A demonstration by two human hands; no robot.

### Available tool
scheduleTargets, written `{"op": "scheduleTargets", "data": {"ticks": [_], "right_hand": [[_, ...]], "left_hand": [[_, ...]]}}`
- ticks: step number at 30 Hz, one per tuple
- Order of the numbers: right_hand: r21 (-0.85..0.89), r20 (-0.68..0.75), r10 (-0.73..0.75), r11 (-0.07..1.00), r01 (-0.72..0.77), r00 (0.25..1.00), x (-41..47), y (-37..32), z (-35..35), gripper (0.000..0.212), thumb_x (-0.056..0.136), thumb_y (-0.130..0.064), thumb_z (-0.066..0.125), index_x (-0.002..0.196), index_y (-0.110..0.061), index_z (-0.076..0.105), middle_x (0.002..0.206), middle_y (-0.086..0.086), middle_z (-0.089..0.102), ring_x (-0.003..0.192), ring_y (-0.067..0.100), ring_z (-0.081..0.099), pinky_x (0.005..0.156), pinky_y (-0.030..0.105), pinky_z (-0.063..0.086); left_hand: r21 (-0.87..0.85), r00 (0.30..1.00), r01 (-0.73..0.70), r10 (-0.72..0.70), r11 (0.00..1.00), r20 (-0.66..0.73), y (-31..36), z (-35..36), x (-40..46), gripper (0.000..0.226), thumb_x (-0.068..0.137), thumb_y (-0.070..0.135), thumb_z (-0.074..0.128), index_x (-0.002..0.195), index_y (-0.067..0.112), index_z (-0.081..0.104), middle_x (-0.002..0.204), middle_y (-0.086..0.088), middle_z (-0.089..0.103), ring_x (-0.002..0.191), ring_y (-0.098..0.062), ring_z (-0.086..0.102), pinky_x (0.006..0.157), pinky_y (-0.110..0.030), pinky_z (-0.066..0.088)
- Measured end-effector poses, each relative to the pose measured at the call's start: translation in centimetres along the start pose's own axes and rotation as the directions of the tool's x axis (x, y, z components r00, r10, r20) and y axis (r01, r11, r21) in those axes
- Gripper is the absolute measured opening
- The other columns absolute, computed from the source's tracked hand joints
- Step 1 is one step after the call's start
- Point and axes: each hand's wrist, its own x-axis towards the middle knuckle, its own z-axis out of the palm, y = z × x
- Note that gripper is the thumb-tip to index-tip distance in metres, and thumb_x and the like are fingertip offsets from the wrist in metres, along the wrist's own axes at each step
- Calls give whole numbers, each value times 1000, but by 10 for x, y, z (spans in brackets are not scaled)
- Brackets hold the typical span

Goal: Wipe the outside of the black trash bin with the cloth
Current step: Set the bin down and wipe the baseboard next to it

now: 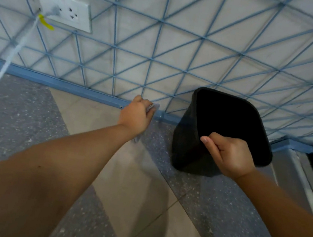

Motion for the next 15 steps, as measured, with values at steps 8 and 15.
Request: {"op": "scheduleTargets", "data": {"ticks": [8,15], "right_hand": [[-14,32,-30,999,31,999,17,-9,1,47,98,-47,37,66,-16,50,54,2,54,50,24,56,44,33,39],[-32,86,144,989,-141,986,26,-22,-18,38,88,-57,46,110,-27,55,81,-9,64,76,15,63,60,31,50]], "left_hand": [[2,999,-46,46,999,-1,29,-20,17,33,104,37,58,122,13,73,125,-17,62,113,-39,65,91,-44,51],[-114,997,70,-66,991,45,46,-37,14,32,106,27,52,107,3,73,117,-27,65,112,-41,64,89,-40,47]]}}
